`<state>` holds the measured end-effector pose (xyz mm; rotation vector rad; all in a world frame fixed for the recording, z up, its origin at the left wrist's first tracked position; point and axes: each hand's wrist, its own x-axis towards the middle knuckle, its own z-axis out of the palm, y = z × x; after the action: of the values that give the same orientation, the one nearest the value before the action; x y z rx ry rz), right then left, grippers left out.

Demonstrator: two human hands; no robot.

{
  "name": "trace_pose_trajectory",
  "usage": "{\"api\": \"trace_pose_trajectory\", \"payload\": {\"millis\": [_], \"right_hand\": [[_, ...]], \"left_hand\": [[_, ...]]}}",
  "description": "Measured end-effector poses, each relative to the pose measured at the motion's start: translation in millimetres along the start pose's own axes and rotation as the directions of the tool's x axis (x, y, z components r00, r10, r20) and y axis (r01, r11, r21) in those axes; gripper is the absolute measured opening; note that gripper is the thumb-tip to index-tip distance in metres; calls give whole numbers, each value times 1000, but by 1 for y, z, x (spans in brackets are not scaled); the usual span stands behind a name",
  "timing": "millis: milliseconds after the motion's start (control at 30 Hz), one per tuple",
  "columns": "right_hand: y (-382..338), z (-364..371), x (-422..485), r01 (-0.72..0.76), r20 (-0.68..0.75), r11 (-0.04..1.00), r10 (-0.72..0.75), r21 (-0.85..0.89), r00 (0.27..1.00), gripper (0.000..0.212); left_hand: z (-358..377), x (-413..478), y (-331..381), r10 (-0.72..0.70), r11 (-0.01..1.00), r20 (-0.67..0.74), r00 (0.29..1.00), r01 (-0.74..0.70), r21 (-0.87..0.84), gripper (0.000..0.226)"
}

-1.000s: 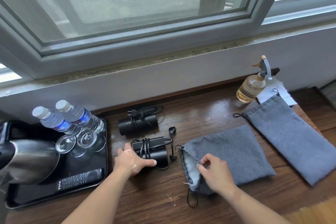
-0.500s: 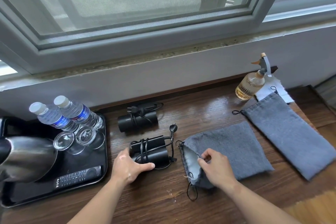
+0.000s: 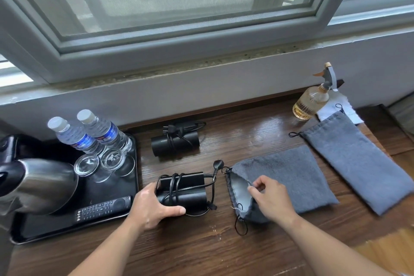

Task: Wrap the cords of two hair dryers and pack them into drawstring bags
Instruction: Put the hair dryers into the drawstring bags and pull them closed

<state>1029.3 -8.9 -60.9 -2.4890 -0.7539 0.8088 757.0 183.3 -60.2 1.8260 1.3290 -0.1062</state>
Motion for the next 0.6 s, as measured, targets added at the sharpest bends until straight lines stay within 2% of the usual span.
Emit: {"api": "trace_pose_trajectory", "payload": {"millis": [133,300,433,600], "right_hand": [[0,-4,0,18,-6,1000,-18,-22,1000,20],[0,-8,-2,55,-27,996,-57,-64,998,17],[3,-9,-9,97,-40,990,-102,-105,994,15],[10,-6,-20,170,-36,975,-177,-140,984,13]], "left_hand": [[-18,0,-1,106,986,112,988,-119,119,92],[-20,9,15,181,960,202,962,-218,176,79],[-10,25,23,209,946,230,950,-256,199,79],[5,34,39,208,951,221,953,-250,183,89]]}}
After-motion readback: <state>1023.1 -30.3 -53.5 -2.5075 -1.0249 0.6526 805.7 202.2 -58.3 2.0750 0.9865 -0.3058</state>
